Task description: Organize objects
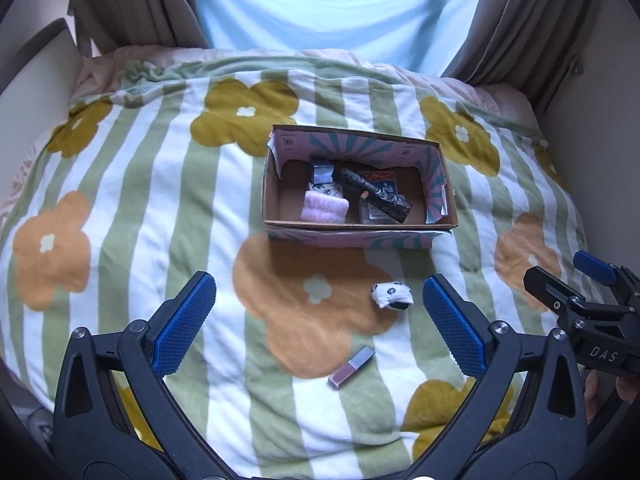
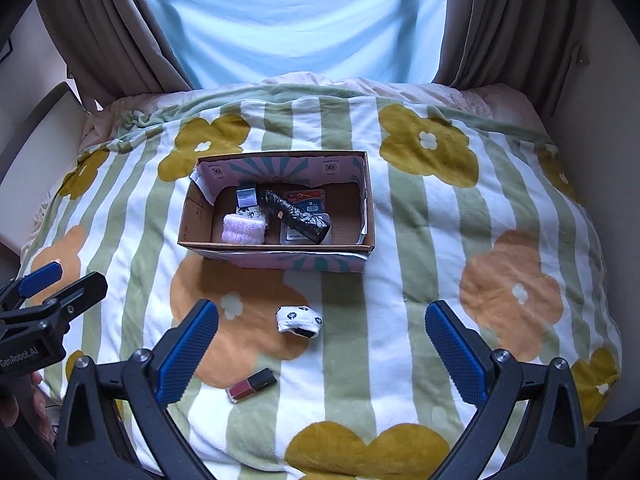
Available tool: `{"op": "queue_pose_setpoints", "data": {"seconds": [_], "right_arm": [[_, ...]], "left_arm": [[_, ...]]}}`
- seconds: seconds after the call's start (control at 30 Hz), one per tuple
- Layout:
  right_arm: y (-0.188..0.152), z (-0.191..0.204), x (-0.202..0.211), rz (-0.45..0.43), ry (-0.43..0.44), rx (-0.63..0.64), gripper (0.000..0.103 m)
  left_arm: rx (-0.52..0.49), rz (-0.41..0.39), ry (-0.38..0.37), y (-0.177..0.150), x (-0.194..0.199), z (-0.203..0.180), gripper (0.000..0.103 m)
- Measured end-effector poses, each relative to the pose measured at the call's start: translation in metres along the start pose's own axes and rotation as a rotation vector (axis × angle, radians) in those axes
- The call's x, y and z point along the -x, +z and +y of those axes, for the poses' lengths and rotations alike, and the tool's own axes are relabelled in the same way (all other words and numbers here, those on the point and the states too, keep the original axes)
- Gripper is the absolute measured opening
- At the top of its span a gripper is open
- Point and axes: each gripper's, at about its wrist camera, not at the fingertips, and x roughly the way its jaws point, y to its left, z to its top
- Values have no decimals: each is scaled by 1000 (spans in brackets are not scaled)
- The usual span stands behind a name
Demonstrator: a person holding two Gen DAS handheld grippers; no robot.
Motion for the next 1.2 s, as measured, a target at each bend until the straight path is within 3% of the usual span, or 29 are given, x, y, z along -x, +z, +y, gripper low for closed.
{"op": "queue_pose_setpoints", "data": {"seconds": [0.33, 0.6, 0.87, 1.2], "right_arm": [[-7, 4, 22, -41, 29, 20, 103], [-8, 6, 17, -67, 50, 70, 103], [-19, -1, -26, -46, 179, 182, 103], [-29, -5, -106, -42, 362, 501, 103]], "left_arm": [[24, 0, -2, -8, 16, -5, 103], [42, 31, -15, -17, 6, -5, 103], [129, 105, 24, -55, -34, -7, 103], [369, 191, 107, -116, -120, -28, 103]]}}
